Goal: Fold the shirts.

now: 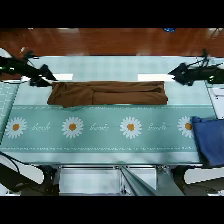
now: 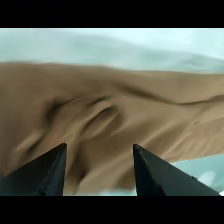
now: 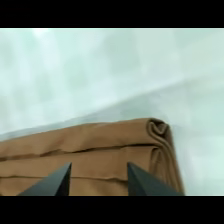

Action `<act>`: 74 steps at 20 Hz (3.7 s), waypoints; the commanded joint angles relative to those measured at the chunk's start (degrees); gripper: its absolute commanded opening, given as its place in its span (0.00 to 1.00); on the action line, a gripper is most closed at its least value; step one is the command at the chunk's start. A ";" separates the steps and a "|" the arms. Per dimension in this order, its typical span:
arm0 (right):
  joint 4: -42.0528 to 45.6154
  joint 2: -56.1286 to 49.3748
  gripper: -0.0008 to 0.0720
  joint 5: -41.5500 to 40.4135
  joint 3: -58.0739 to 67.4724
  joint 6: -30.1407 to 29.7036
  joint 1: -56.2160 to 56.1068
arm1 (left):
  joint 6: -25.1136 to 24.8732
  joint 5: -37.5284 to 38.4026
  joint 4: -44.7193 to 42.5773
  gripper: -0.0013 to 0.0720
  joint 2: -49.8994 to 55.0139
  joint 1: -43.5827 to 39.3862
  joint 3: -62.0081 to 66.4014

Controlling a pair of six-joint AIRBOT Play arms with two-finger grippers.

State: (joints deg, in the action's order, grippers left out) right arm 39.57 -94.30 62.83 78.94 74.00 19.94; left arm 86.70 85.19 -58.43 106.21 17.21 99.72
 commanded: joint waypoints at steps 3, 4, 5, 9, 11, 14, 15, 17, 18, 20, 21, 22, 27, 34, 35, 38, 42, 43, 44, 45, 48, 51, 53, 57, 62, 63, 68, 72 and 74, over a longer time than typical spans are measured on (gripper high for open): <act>9.68 10.01 0.57 8.22 3.08 1.75 11.39 | 4.24 -8.11 -10.19 0.71 -18.03 6.05 -2.95; 12.22 12.17 0.57 6.01 -0.09 2.67 12.57 | 4.20 -12.98 -10.08 0.71 -23.02 5.66 -6.91; 13.40 13.75 0.57 3.54 -3.98 3.52 13.18 | 3.76 -17.57 -9.73 0.71 -28.28 4.61 -12.04; 6.86 13.64 0.57 -4.31 -18.99 3.80 12.31 | 0.98 -27.96 -8.13 0.71 -47.30 -4.72 -37.75; 3.72 11.15 0.57 -5.42 -21.42 2.23 10.51 | 1.29 -30.01 -7.19 0.71 -52.50 -9.60 -46.95; 0.33 6.40 0.57 -6.10 -21.38 1.46 6.19 | 1.73 -31.43 -3.82 0.71 -54.21 -14.75 -53.35; -1.22 5.03 0.57 -6.56 -21.38 1.09 5.01 | 2.08 -31.61 -3.21 0.71 -53.70 -15.91 -53.70; -3.32 2.64 0.57 -7.72 -21.38 0.81 2.82 | 3.98 -32.81 -2.99 0.71 -53.22 -17.16 -53.70; -3.98 1.55 0.57 -8.26 -21.38 0.87 1.95 | 4.48 -33.11 -2.99 0.71 -53.22 -17.29 -53.70; -4.76 -0.28 0.57 -8.76 -20.65 0.90 0.74 | 4.68 -33.11 -3.02 0.71 -53.22 -17.27 -53.70; -4.79 -1.16 0.57 -8.48 -19.93 0.96 0.11 | 4.68 -33.14 -3.02 0.71 -53.22 -17.27 -53.70; -5.14 -1.95 0.57 -8.02 -18.91 0.90 -0.72 | 4.68 -33.14 -3.02 0.71 -53.22 -17.25 -53.70; -5.18 -5.95 0.50 -8.02 -12.24 2.10 -7.54 | 4.63 -34.23 -3.02 0.71 -53.22 -17.25 -53.70; -0.39 -1.66 0.05 -2.95 -8.17 -0.79 -8.15 | 3.82 -34.34 -2.99 0.05 -53.22 -17.57 -53.66; 2.34 0.94 0.04 -0.98 -8.20 -0.76 -7.23 | 3.82 -34.93 -2.69 0.04 -53.22 -18.01 -53.64; 11.02 10.80 0.04 2.67 -10.16 0.15 -5.07 | 3.78 -39.15 -1.73 0.04 -51.67 -21.86 -52.39; 15.21 26.38 0.04 4.26 -16.41 0.24 -1.99 | 1.42 -44.52 -1.55 0.04 -42.88 -32.76 -45.24; 15.58 29.90 0.04 5.53 -17.53 0.20 -1.09 | 1.42 -44.26 -1.55 0.04 -39.15 -35.56 -42.14; 15.72 33.05 0.04 7.34 -18.14 0.07 -0.13 | 1.44 -43.39 -1.55 0.04 -34.91 -38.03 -38.60; 16.00 35.58 0.04 9.14 -18.25 0.04 0.72 | 1.46 -41.99 -1.55 0.04 -30.67 -40.30 -34.95; 16.13 41.92 0.04 12.94 -18.25 0.24 2.23 | 2.73 -38.64 -1.51 0.04 -17.05 -47.36 -22.38; 14.82 46.34 0.05 14.91 -18.25 0.92 2.21 | 7.65 -34.36 -1.49 0.04 -4.55 -54.40 -9.33; 14.25 48.13 0.05 15.26 -18.25 0.90 2.21 | 8.20 -31.45 -1.46 0.04 2.12 -58.88 -2.12; 13.55 48.83 0.04 15.28 -18.25 0.74 2.21 | 10.97 -29.59 3.17 0.04 10.29 -65.31 6.67; 13.29 48.83 0.04 15.67 -18.25 0.70 2.12 | 12.22 -29.55 12.41 0.04 16.09 -68.15 12.79; 13.31 48.83 0.04 15.69 -18.25 0.68 1.97 | 12.22 -29.53 13.07 0.04 16.46 -68.17 13.40; 12.66 48.81 0.05 15.04 -18.25 0.92 0.90 | 9.84 -22.58 13.00 0.04 15.41 -64.65 16.20; 6.67 48.06 0.04 14.25 -18.23 -0.04 0.90 | 9.86 -15.82 2.75 0.05 6.80 -55.34 15.63; 3.82 46.53 0.05 13.86 -18.23 -0.46 0.87 | 9.84 -13.75 -2.43 0.05 -0.33 -49.59 13.16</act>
State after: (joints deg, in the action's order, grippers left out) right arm 47.88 -46.52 77.28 60.69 74.39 20.91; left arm 96.77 66.78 -53.36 112.86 -38.76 114.43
